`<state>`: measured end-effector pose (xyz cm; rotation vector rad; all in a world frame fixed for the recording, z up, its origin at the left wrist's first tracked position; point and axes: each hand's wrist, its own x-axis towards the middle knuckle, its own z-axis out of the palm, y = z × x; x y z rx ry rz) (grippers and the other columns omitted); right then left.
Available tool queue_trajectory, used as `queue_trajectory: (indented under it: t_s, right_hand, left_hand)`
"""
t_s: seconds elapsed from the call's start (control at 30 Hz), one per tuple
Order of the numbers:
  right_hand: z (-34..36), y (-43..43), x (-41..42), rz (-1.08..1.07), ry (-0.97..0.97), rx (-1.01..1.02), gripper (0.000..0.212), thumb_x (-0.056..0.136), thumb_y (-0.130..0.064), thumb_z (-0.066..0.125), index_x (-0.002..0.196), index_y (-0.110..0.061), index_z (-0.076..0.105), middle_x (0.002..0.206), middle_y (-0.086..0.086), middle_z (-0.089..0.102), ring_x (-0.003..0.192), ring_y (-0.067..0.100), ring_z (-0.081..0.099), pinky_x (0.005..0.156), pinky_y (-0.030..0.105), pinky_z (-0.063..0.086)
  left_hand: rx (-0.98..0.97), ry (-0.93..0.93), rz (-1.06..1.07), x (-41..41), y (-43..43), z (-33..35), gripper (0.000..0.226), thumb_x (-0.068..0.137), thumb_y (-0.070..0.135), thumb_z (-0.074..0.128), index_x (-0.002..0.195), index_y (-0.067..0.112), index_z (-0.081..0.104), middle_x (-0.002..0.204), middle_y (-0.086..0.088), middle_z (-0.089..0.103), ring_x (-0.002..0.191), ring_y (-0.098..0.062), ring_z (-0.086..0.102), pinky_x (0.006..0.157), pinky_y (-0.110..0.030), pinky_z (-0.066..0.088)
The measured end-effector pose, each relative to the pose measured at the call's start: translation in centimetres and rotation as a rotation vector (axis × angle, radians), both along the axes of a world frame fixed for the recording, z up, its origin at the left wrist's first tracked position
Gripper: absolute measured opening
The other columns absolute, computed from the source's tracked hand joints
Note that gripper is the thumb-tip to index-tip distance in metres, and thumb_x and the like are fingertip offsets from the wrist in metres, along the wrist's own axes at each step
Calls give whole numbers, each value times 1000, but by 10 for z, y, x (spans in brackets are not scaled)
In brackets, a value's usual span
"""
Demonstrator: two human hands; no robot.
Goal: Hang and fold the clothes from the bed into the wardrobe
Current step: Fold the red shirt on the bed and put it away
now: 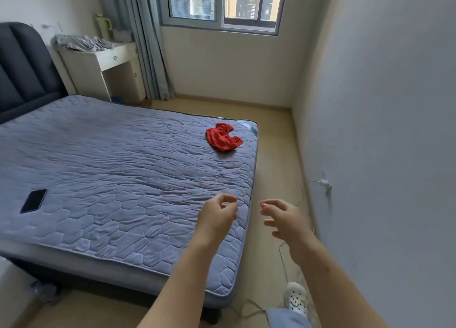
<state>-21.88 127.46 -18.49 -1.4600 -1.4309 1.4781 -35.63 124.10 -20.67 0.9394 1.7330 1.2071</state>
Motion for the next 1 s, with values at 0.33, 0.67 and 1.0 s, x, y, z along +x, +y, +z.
queue_trajectory:
  t_s: [0.33,0.67,1.0]
  right_hand:
    - [-14,145,41,-33,3,-5,12,93,-11,51,93,-17,62,83,-4,59,72,8,52,56,16,38]
    - [-11,319,61,29,-40,-25,12,92,-14,51,93,-19,62,86,-1,59,81,16,52,60,21,39]
    - [-25,484,-11,37,-57,-73,12,93,-12,49,98,-12,60,86,4,55,64,10,46,54,20,34]
  left_hand:
    - [-51,-2,-17,34,144,-13,13,90,8,51,87,16,61,86,-6,64,70,-14,60,64,-27,42]
    - [-67,-35,56,49,311,-12,11,90,10,51,89,17,60,88,-7,64,73,-15,61,62,-22,45]
    - [-66,-20,53,-15,490,-32,12,90,10,49,91,16,59,82,-5,63,75,-20,62,66,-28,43]
